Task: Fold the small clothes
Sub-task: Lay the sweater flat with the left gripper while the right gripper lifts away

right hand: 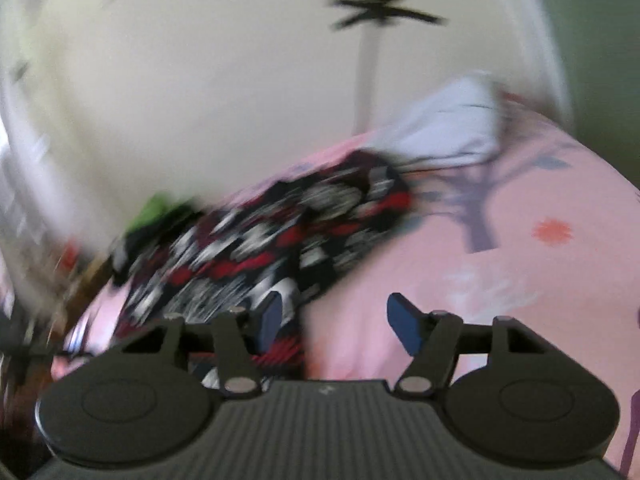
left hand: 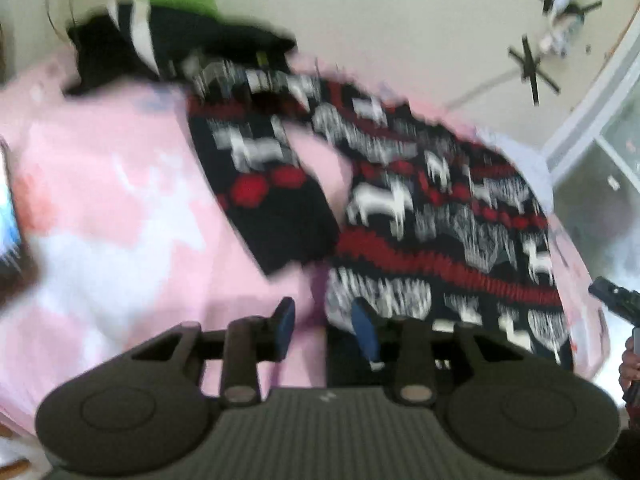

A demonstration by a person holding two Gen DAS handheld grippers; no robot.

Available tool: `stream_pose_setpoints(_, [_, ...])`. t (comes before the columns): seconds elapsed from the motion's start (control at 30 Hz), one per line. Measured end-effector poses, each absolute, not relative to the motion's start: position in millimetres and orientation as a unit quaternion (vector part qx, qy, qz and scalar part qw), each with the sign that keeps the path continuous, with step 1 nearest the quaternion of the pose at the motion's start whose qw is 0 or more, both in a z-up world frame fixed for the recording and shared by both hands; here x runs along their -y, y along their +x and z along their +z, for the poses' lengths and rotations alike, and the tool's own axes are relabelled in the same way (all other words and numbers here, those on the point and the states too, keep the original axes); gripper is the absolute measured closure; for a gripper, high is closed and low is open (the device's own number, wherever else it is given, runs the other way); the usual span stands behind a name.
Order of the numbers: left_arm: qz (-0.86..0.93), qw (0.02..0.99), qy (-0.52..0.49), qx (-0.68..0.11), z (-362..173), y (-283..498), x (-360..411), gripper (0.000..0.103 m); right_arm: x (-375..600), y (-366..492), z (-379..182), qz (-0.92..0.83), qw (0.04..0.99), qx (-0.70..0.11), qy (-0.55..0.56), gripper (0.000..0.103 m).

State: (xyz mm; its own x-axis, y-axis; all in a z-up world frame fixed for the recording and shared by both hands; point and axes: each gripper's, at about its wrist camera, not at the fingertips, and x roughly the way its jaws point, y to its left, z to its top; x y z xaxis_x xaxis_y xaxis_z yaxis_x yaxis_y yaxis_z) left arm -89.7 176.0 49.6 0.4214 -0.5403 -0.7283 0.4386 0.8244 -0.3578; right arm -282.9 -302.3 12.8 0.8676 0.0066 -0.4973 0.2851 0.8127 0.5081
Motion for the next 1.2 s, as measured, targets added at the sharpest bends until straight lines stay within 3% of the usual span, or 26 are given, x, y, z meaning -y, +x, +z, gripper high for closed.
stream_pose_setpoints(0.07, [-0.287,0.855,-0.057,-0.427,62,-88,-178,0.059,314,-269,2,-0.093,0.913,-0.239,0.317,0.044])
stream_pose_setpoints(0.23, [-0.310,0.851,-0.064,-0.419,66,-82,-159,0.058,313,-216,-25,-0.076,0.900,-0.247,0.350,0.044])
stream_pose_setpoints(0.27, [-0.315,0.848,-0.064,-0.422,64,-81,-153,0.058,311,-207,-31,-0.068,0.899,-0.247,0.355,0.048])
stream_pose_setpoints(0.3, [-0.320,0.844,-0.064,-0.425,62,-80,-147,0.058,308,-201,-32,-0.065,0.903,-0.242,0.350,0.091])
stream_pose_setpoints(0.33, [-0.324,0.841,-0.064,-0.428,59,-78,-140,0.058,308,-195,-32,-0.065,0.902,-0.253,0.344,0.102])
stream_pose_setpoints(0.47, [-0.336,0.833,-0.066,-0.434,52,-75,-127,0.058,314,-201,9,-0.122,0.932,-0.228,0.252,0.103])
stream_pose_setpoints(0.6, [-0.338,0.826,-0.066,-0.446,43,-66,-122,0.056,329,-225,75,-0.317,0.933,-0.171,0.023,0.103])
stream_pose_setpoints(0.7, [-0.338,0.819,-0.069,-0.458,34,-60,-118,0.055,357,-239,91,-0.351,0.918,-0.179,0.043,0.103])
stream_pose_setpoints(0.77, [-0.339,0.816,-0.073,-0.462,29,-59,-116,0.054,369,-245,80,-0.272,0.931,-0.192,0.151,0.078])
stream_pose_setpoints(0.8, [-0.340,0.815,-0.075,-0.463,28,-58,-115,0.052,370,-246,68,-0.234,0.930,-0.196,0.203,0.047])
stream_pose_setpoints(0.83, [-0.341,0.814,-0.078,-0.464,27,-58,-115,0.052,364,-245,53,-0.217,0.926,-0.201,0.235,0.035])
stream_pose_setpoints(0.93, [-0.342,0.813,-0.078,-0.465,28,-57,-118,0.051,332,-240,17,-0.163,0.926,-0.226,0.255,0.036])
stream_pose_setpoints(1.07, [-0.340,0.812,-0.077,-0.468,27,-55,-121,0.050,274,-219,-14,-0.135,0.935,-0.269,0.185,0.036])
stream_pose_setpoints(1.1, [-0.340,0.811,-0.078,-0.469,26,-55,-122,0.049,265,-212,-17,-0.135,0.938,-0.272,0.166,0.043])
stream_pose_setpoints(1.13, [-0.340,0.811,-0.078,-0.469,25,-54,-122,0.048,259,-204,-20,-0.144,0.939,-0.273,0.151,0.071])
stream_pose_setpoints(1.2, [-0.337,0.813,-0.080,-0.468,24,-54,-122,0.047,260,-192,-23,-0.179,0.935,-0.280,0.127,0.103])
